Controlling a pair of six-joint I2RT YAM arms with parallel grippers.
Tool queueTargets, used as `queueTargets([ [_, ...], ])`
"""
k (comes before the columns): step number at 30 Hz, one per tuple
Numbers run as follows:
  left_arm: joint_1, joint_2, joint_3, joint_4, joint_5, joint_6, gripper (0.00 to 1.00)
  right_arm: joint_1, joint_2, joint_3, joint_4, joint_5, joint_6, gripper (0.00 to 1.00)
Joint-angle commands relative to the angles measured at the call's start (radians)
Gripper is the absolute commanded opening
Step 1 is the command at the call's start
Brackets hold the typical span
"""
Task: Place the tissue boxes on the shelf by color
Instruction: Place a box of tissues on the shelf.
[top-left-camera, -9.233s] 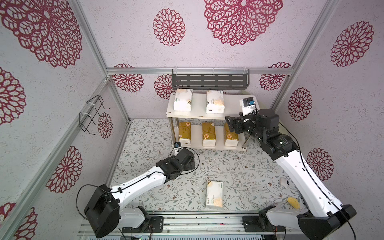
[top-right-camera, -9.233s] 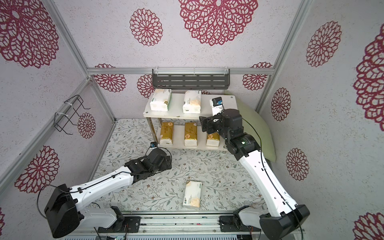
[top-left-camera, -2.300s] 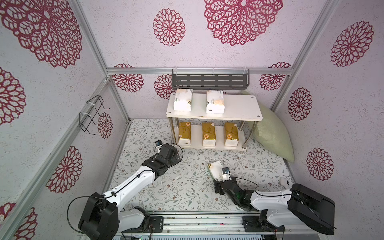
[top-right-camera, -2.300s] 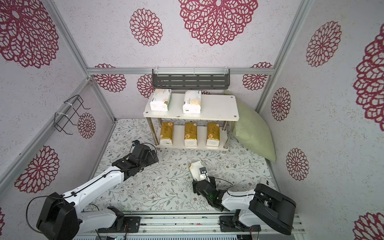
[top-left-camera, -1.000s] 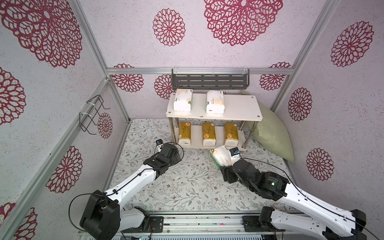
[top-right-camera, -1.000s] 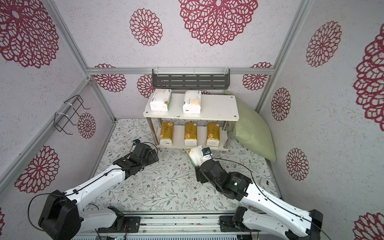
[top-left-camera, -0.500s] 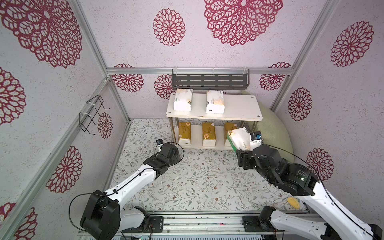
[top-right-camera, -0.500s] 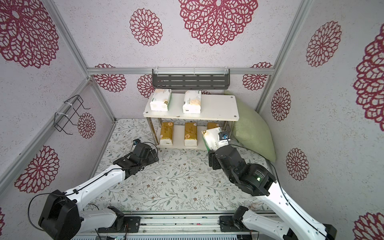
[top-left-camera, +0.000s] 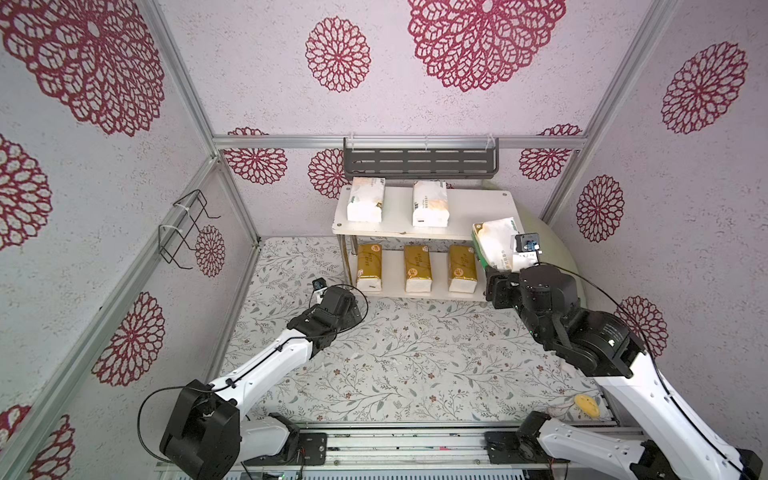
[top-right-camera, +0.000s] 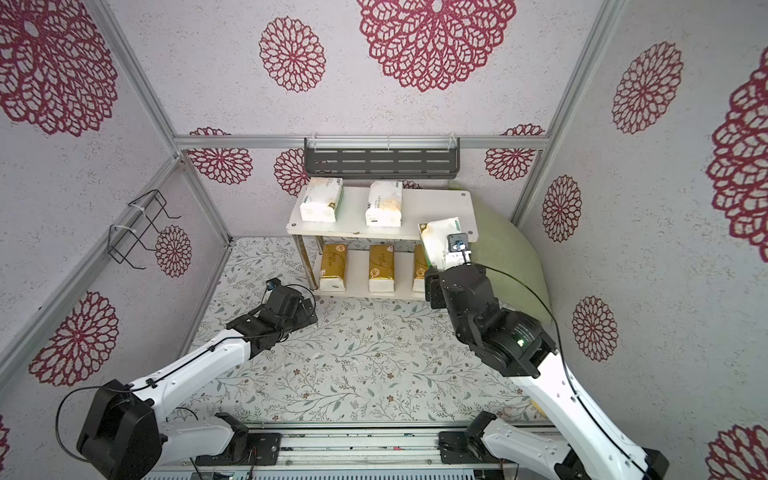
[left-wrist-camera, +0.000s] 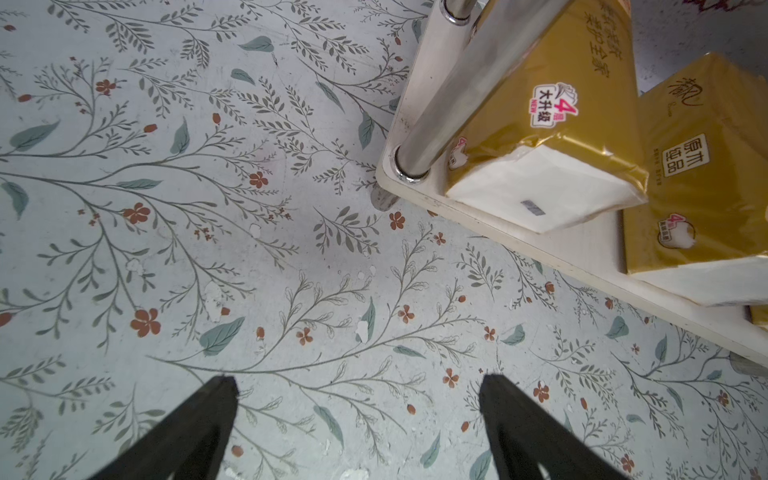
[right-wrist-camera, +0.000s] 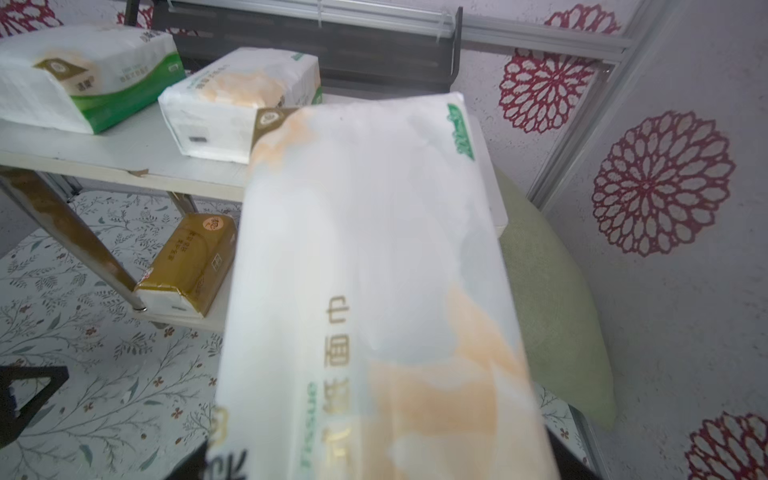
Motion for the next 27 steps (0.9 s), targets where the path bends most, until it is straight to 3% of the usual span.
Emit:
queueTargets([
  [1,0.000,-0.019,-0.017,0.002,-0.013,0.006,0.99,-0.064,0.029,0.035,0.147,-0.023,-0.067,0.73],
  [13,-0.059,-0.012,-0.031,-0.025,-0.056,-0.014,1.00,-0.400,0.271,0.213,0.195,-0.374,-0.060,0.73],
  [18,-0.088,0.004,-0.041,-0.020,-0.065,-0.035,1.00,-0.449,0.364,0.300,0.154,-0.447,0.000,0.72],
  [27,-0.100,0.032,-0.017,-0.027,-0.069,-0.030,1.00,-0.451,0.438,0.308,0.195,-0.495,0.048,0.72],
])
